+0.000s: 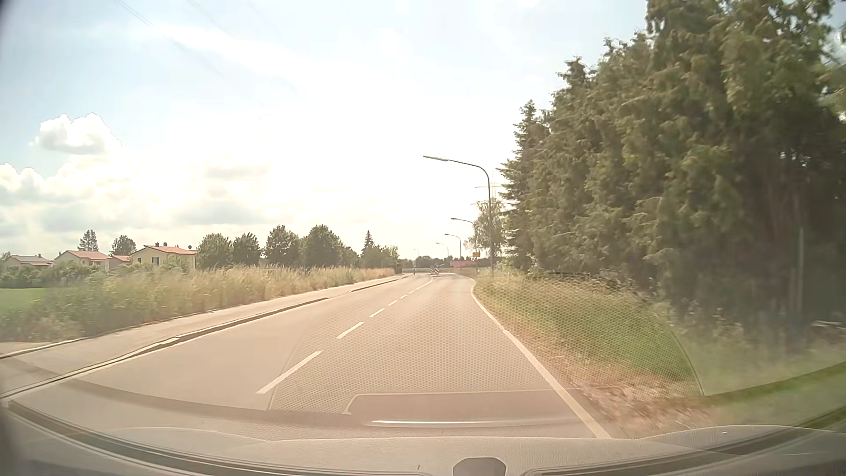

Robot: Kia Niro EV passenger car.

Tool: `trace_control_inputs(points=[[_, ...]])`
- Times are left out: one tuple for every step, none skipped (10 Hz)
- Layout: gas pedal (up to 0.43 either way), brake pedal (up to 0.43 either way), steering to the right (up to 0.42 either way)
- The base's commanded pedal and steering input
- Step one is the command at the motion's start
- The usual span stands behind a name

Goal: Follow the waypoints while adhering to traffic rules and regulations

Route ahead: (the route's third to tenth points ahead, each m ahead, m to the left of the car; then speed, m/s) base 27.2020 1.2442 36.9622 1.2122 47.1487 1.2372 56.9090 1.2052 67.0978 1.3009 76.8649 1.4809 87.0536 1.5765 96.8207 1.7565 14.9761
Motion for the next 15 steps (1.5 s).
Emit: trace_control_inputs(points=[[0.047, 0.000, -0.002], [0.047, 0.000, -0.002], [0.047, 0.000, -0.003], [0.047, 0.000, -0.001], [0.047, 0.000, -0.001], [0.047, 0.000, -0.001], [0.039, 0.000, -0.001], [0.039, 0.000, 0.000], [0.039, 0.000, 0.001], [0.039, 0.000, 0.001], [0.039, 0.000, 0.002], [0.039, 0.000, 0.004], [0.028, 0.000, 0.006], [0.020, 0.000, 0.007], [0.008, 0.000, 0.009]])
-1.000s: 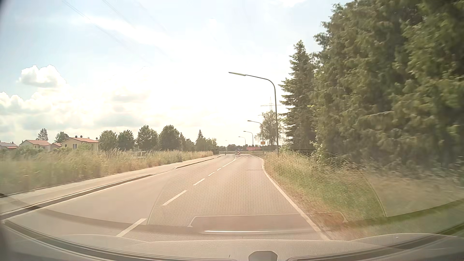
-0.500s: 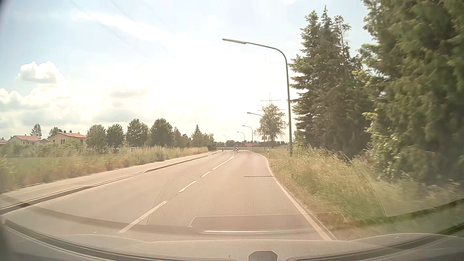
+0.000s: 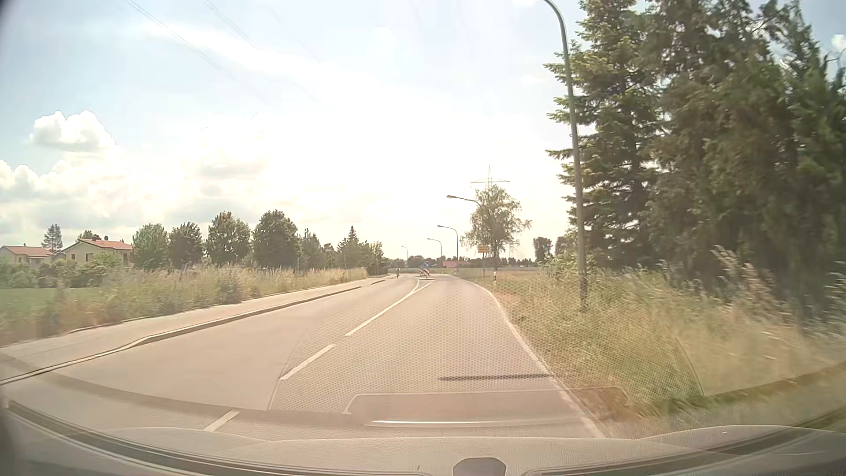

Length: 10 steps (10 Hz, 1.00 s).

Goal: Follow the waypoints while adhering to traffic rules and regulations

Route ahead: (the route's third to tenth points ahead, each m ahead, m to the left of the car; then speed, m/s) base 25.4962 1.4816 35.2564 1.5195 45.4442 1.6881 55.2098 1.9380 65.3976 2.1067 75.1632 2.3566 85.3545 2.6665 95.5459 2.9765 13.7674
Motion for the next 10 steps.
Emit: trace_control_inputs(points=[[0.000, 0.000, 0.011], [0.000, 0.000, 0.012], [0.000, 0.000, 0.011], [0.000, 0.000, 0.010], [0.000, 0.000, 0.008], [0.000, 0.000, 0.006], [0.000, 0.000, 0.005], [0.000, 0.000, 0.005], [0.000, 0.000, 0.006], [0.000, 0.000, 0.006]])
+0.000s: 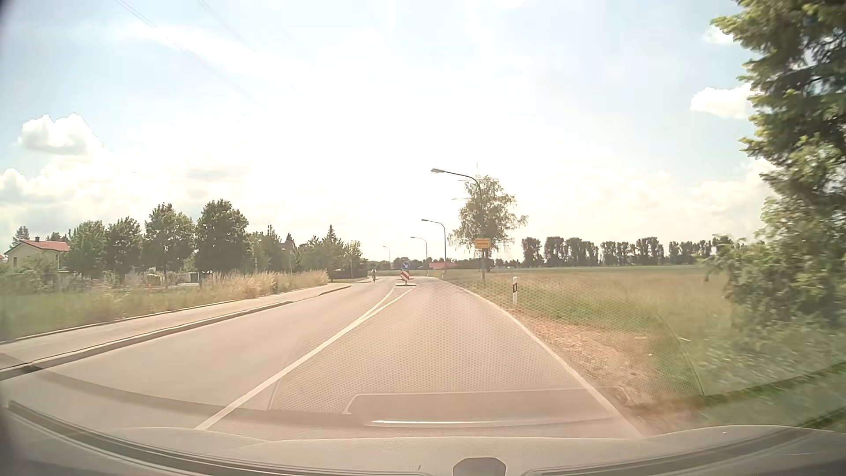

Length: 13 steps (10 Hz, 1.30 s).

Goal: Follow the waypoints while adhering to traffic rules and regulations

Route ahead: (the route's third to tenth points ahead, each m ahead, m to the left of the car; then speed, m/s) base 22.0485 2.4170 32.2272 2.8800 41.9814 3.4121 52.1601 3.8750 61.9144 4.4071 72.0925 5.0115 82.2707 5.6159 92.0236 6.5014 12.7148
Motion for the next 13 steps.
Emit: trace_control_inputs(points=[[0.000, 0.000, 0.006], [0.000, 0.000, 0.005], [0.000, 0.000, 0.004], [0.000, 0.000, 0.004], [0.020, 0.000, 0.004], [0.028, 0.000, 0.002], [0.047, 0.000, -0.001], [0.087, 0.000, -0.005], [0.098, 0.000, -0.007], [0.098, 0.000, -0.010], [0.098, 0.000, -0.012], [0.098, 0.000, -0.015], [0.098, 0.000, -0.019]])
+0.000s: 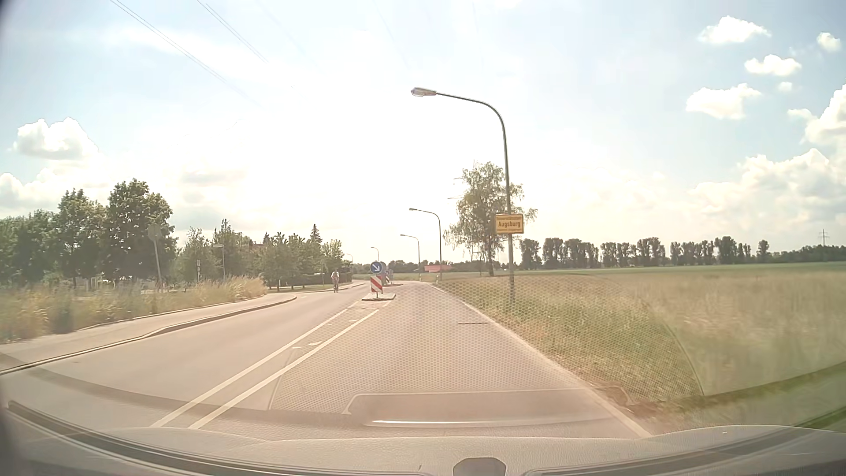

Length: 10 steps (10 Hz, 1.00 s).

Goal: Follow the waypoints while adhering to traffic rules and regulations

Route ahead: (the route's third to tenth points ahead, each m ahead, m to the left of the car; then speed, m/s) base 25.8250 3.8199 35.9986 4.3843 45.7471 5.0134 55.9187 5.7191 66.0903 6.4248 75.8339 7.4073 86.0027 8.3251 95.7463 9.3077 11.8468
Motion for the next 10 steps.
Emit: trace_control_inputs(points=[[0.098, 0.000, -0.022], [0.098, 0.000, -0.021], [0.098, 0.000, -0.021], [0.098, 0.000, -0.021], [0.110, 0.000, -0.021], [0.110, 0.000, -0.016], [0.118, 0.000, -0.010], [0.130, 0.000, -0.006], [0.138, 0.000, -0.005], [0.138, 0.000, -0.005]])
